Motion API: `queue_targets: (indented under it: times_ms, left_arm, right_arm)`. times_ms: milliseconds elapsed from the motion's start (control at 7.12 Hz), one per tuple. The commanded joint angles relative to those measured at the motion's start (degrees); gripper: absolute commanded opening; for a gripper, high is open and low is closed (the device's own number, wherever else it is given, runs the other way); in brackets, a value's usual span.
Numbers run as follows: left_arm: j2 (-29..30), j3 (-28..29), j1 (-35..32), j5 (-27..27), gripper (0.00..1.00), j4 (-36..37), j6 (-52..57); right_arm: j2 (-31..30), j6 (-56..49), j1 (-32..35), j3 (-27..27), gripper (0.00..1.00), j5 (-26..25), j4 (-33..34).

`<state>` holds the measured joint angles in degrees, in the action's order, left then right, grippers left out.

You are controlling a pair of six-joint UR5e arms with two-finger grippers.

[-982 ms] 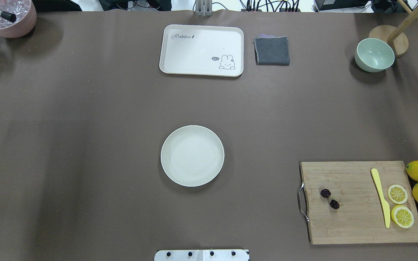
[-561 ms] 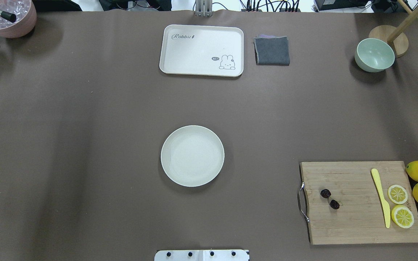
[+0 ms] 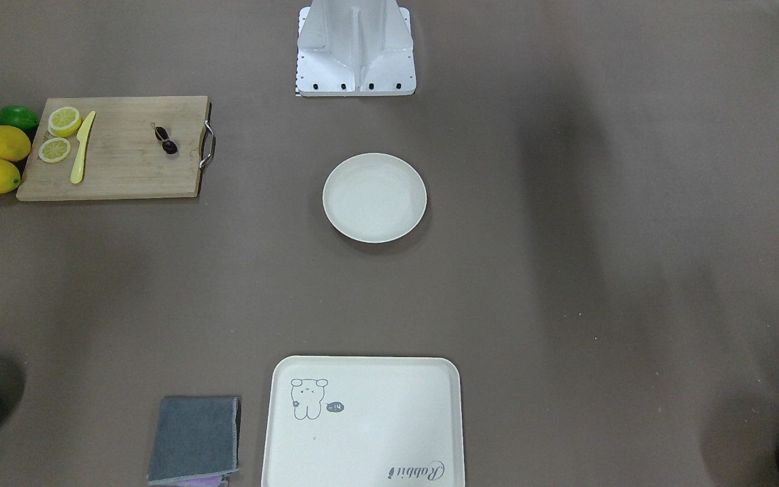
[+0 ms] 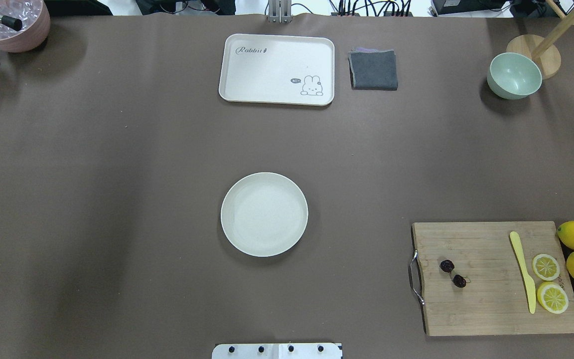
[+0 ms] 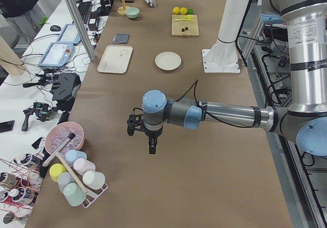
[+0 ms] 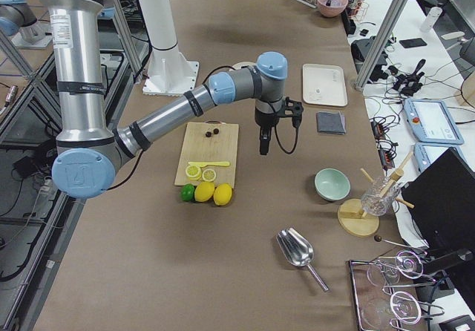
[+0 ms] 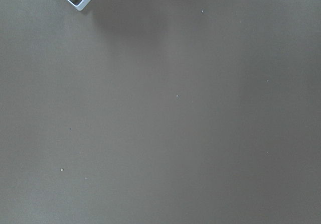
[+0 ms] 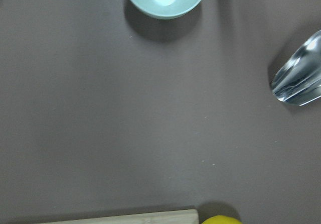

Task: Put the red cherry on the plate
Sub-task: 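Move the right gripper over the dark red cherries on the cutting board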

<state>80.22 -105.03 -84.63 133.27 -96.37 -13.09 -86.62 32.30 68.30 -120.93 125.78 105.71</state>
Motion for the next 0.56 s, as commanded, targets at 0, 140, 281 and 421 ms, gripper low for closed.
queue_targets:
  times_ms: [0, 140, 281, 421]
  left_arm:
    - [0.9, -1.1, -0.4, 0.0, 0.97, 2.1, -0.1]
    - [0.2, -1.3, -0.5, -0.1, 0.97, 2.1, -0.1]
    - [-0.1, -1.3, -0.6, -0.1, 0.97, 2.1, -0.2]
    - [-0.6, -1.6, -0.7, -0.2, 0.97, 2.0, -0.1]
  right_arm:
    - [2.4, 14.6, -13.9, -6.8, 1.0, -6.8, 0.4]
    - [-3.2, 21.2, -20.2, -11.6, 1.0, -7.9, -1.6]
    - [-8.2, 27.2, -25.8, -13.2, 1.0, -9.5, -9.1]
    - [-13.4, 31.8, -34.8, -13.7, 1.0, -16.7, -15.1]
